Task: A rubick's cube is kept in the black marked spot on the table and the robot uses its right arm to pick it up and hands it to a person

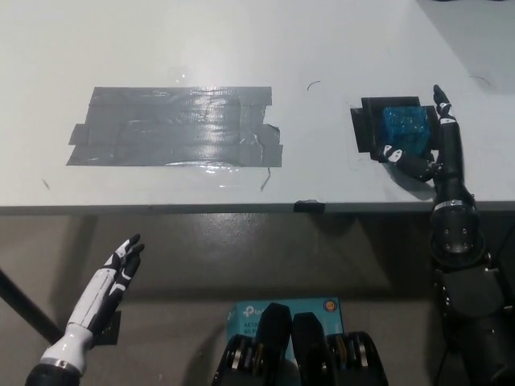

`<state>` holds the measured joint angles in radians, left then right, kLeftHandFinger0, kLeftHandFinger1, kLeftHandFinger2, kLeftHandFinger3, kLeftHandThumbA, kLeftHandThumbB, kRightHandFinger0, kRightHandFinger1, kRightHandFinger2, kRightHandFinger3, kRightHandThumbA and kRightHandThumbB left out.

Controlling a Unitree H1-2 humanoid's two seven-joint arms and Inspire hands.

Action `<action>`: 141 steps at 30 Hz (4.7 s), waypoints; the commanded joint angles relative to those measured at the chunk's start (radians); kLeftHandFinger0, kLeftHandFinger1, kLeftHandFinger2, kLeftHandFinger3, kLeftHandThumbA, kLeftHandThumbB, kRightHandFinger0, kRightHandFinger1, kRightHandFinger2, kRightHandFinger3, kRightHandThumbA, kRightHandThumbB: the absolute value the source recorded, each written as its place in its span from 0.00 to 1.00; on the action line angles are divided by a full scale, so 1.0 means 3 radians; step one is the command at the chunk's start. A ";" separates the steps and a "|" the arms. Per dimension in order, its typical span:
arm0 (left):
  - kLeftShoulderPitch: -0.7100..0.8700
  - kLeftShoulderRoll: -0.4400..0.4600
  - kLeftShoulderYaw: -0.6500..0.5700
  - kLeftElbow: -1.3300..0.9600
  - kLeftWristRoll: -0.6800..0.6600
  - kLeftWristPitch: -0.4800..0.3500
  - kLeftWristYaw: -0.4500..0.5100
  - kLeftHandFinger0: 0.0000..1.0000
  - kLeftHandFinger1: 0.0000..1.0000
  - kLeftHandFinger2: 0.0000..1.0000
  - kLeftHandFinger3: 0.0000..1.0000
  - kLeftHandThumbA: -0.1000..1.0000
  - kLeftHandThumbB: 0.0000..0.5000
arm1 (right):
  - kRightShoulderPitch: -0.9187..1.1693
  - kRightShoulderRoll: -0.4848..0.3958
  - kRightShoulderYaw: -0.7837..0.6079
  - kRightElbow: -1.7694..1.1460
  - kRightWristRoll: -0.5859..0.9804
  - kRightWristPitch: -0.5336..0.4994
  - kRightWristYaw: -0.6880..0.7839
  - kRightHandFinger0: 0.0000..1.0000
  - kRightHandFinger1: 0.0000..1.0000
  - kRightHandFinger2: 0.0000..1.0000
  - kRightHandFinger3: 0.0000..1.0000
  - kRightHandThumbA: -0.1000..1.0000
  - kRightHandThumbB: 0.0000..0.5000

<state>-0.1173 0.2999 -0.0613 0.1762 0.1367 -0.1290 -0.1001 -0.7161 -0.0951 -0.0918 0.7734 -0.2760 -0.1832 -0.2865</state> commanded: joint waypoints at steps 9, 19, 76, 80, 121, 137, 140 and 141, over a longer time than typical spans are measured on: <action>-0.0069 0.0070 0.0004 -0.0105 0.0014 -0.0067 -0.0063 1.00 1.00 1.00 1.00 1.00 0.42 | -0.0300 -0.0049 0.0039 0.0242 0.0109 -0.0056 -0.0093 1.00 1.00 1.00 1.00 0.90 0.86; -0.0088 0.0085 0.0006 -0.0094 0.0042 -0.0086 -0.0053 1.00 1.00 1.00 1.00 1.00 0.44 | -0.0440 -0.0063 -0.0004 0.0468 0.0347 0.0084 0.0146 1.00 1.00 1.00 1.00 0.89 0.88; -0.0214 0.0102 0.0021 -0.0087 0.0061 -0.0053 -0.0054 1.00 1.00 1.00 1.00 1.00 0.41 | -0.0685 -0.0326 0.0516 0.1271 0.0241 -0.0467 -0.0360 0.07 0.53 0.91 0.92 0.00 0.36; -0.0206 0.0101 0.0027 -0.0084 0.0037 -0.0061 -0.0063 1.00 1.00 1.00 1.00 1.00 0.39 | -0.0576 -0.0312 0.0454 0.0552 0.0185 -0.0272 -0.0425 0.09 0.50 0.87 0.91 0.00 0.36; -0.0241 0.0114 -0.0005 -0.0118 0.0103 -0.0062 -0.0120 1.00 1.00 1.00 1.00 1.00 0.36 | -0.1003 -0.0046 0.0578 -0.1359 -0.0073 0.0425 -0.0008 0.03 0.46 0.90 0.99 0.00 0.33; -0.0315 0.0121 -0.0011 -0.0117 0.0119 -0.0073 -0.0139 1.00 1.00 1.00 1.00 1.00 0.37 | -0.1945 0.0049 0.0841 0.1028 -0.0182 -0.0119 -0.0237 0.00 0.45 0.89 0.97 0.00 0.35; -0.0323 0.0123 -0.0017 -0.0124 0.0128 -0.0045 -0.0144 1.00 1.00 1.00 1.00 1.00 0.39 | -0.2017 0.0088 0.0868 0.1321 -0.0175 -0.0166 -0.0261 0.00 0.43 0.87 0.93 0.00 0.35; -0.0324 0.0125 -0.0018 -0.0124 0.0126 -0.0042 -0.0149 1.00 1.00 1.00 1.00 1.00 0.38 | -0.2037 0.0104 0.0871 0.1410 -0.0167 -0.0151 -0.0257 0.00 0.43 0.86 0.92 0.00 0.36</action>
<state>-0.1947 0.3076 -0.0637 0.1688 0.1670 -0.1240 -0.1238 -1.2236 -0.0831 0.1560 1.1093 -0.3184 -0.1435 -0.3215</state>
